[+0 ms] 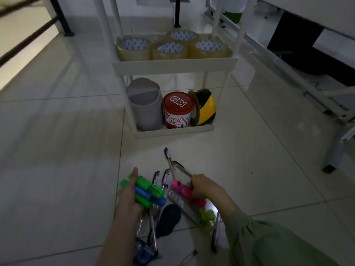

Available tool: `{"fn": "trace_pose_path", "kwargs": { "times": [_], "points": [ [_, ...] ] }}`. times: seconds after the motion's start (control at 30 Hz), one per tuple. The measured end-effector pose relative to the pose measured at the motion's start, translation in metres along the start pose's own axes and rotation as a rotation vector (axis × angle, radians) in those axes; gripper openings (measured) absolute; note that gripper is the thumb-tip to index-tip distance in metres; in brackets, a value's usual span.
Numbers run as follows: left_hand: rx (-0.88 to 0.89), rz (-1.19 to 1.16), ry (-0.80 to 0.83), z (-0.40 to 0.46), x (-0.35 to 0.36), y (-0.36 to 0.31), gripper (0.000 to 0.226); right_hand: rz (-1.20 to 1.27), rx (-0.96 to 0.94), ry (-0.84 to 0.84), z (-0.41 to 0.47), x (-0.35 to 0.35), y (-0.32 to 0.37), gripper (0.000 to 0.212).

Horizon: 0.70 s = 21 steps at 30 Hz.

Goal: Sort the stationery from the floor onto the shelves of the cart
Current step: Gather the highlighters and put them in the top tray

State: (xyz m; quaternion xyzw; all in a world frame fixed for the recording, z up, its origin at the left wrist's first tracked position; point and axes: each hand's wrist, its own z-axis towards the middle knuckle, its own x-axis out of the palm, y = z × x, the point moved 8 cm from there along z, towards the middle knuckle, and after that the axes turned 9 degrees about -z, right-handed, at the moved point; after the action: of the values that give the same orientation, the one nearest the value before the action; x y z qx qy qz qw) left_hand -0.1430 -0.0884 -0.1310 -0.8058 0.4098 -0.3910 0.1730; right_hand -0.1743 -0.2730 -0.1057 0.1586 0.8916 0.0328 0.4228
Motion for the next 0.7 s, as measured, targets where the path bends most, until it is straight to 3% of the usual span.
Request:
{"fn": "trace_pose_path", "kwargs": {
  "times": [0.17, 0.3, 0.5, 0.6, 0.7],
  "points": [
    [-0.100, 0.031, -0.035, -0.003, 0.001, 0.007, 0.030, 0.260, -0.005, 0.034, -0.006, -0.017, 0.004, 0.035],
    [-0.196, 0.063, 0.039, -0.007, 0.016, 0.016, 0.035, 0.601, -0.214, 0.140, -0.025, -0.039, 0.045, 0.034],
    [-0.199, -0.016, 0.141, -0.014, 0.022, 0.017, 0.071, 0.637, -0.258, 0.071, -0.033, -0.034, 0.088, 0.033],
    [-0.222, 0.007, 0.226, -0.024, 0.020, 0.017, 0.064, 0.606, -0.242, 0.052, -0.031, -0.025, 0.096, 0.032],
    [-0.217, 0.083, 0.191, -0.027, 0.008, 0.019, 0.051, 0.459, -0.274, 0.090, -0.029, -0.016, 0.105, 0.028]
  ]
}}
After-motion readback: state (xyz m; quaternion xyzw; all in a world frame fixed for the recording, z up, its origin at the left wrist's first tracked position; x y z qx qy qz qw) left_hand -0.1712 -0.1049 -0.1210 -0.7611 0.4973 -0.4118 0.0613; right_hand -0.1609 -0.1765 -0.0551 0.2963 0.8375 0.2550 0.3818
